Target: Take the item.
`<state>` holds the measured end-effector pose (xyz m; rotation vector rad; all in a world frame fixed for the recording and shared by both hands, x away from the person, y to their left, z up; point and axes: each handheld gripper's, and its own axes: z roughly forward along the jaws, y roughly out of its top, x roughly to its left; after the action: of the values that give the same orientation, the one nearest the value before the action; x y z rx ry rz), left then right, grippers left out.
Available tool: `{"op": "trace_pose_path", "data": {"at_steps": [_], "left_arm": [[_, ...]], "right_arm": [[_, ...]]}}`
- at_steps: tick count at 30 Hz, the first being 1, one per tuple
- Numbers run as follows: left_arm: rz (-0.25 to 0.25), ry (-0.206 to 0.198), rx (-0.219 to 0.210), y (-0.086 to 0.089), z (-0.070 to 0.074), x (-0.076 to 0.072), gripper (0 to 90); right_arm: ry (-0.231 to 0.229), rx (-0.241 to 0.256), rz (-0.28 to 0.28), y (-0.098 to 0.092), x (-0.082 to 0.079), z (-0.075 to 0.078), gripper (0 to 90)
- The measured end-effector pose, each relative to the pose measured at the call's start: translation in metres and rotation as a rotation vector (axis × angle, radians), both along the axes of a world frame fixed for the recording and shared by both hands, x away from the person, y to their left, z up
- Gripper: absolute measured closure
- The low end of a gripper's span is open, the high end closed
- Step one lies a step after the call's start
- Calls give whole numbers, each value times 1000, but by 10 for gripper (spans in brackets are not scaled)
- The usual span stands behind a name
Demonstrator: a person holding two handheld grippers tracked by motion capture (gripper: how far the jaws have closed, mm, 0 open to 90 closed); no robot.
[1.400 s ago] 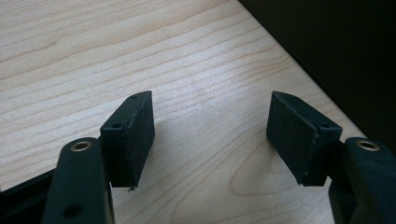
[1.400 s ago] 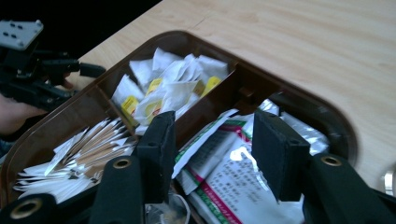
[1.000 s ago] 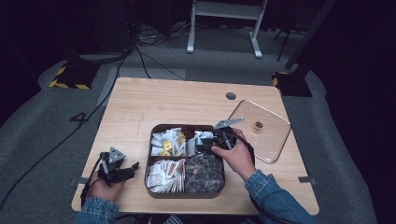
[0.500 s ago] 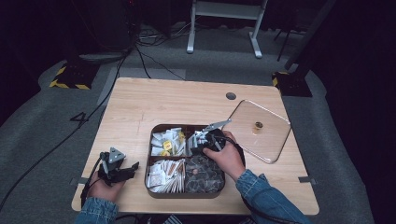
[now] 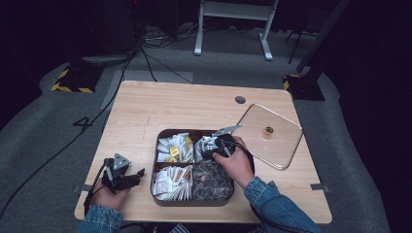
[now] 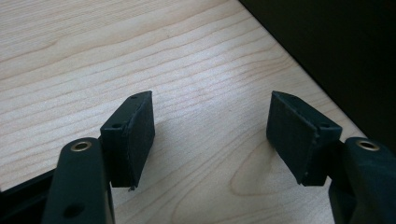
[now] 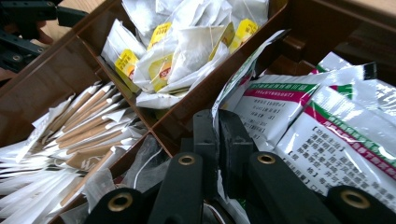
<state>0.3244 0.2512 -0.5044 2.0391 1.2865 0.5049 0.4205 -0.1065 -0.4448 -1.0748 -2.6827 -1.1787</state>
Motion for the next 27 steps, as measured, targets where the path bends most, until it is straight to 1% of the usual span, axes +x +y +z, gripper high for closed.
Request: {"op": "trace_pose_path", "data": {"at_steps": [7, 12, 15, 27], "left_arm": [[0, 0, 0, 0, 0, 0, 329], [0, 0, 0, 0, 0, 0, 329], [0, 0, 0, 0, 0, 0, 329], [0, 0, 0, 0, 0, 0, 329]], "right_arm": [[-14, 30, -8, -6, -2, 12, 879], [-38, 79, -13, -13, -3, 24, 879], [-51, 98, -12, -17, -4, 30, 879], [-91, 158, -26, -36, -10, 50, 879]]}}
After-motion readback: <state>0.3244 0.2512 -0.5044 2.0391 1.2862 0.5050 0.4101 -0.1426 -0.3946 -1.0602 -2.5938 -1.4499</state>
